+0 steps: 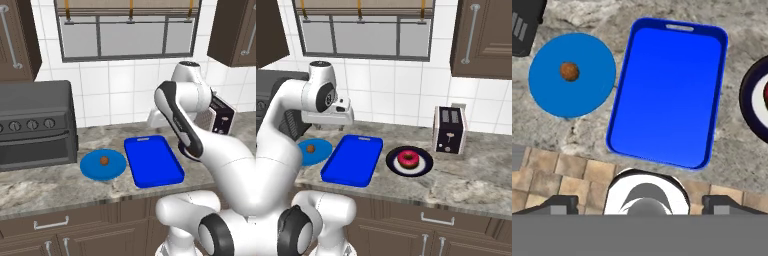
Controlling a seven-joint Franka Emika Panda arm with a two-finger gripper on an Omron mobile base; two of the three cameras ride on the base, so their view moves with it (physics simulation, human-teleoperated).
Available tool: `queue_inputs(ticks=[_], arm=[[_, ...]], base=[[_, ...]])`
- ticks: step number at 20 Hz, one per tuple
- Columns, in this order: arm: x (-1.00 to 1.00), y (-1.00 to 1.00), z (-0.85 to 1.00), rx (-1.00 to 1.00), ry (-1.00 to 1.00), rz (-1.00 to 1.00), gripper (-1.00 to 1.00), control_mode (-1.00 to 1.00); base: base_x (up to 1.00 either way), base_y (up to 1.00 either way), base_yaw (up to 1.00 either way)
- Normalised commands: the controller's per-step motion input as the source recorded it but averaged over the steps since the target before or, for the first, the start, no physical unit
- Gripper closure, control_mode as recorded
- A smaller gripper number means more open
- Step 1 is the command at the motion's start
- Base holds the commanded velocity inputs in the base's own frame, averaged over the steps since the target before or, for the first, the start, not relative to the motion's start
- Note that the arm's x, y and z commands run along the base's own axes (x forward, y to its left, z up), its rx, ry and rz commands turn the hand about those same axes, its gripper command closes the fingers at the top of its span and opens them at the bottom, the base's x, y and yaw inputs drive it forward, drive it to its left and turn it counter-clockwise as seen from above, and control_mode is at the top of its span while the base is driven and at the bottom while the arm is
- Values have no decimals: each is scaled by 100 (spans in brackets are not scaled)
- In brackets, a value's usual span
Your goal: Move the dessert items from the plates to the tray.
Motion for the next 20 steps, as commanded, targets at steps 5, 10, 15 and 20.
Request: queue_inputs(ticks=[5, 10, 15, 20], arm=[[-4, 34, -16, 0, -8, 17, -100, -100], [0, 45, -33, 0, -3, 14, -100, -100], [0, 49, -32, 0, -1, 8, -100, -100], [0, 42, -37, 0, -13, 9, -100, -100]], base=[[0, 0, 0], [0, 0, 0], [0, 0, 0], [0, 0, 0]])
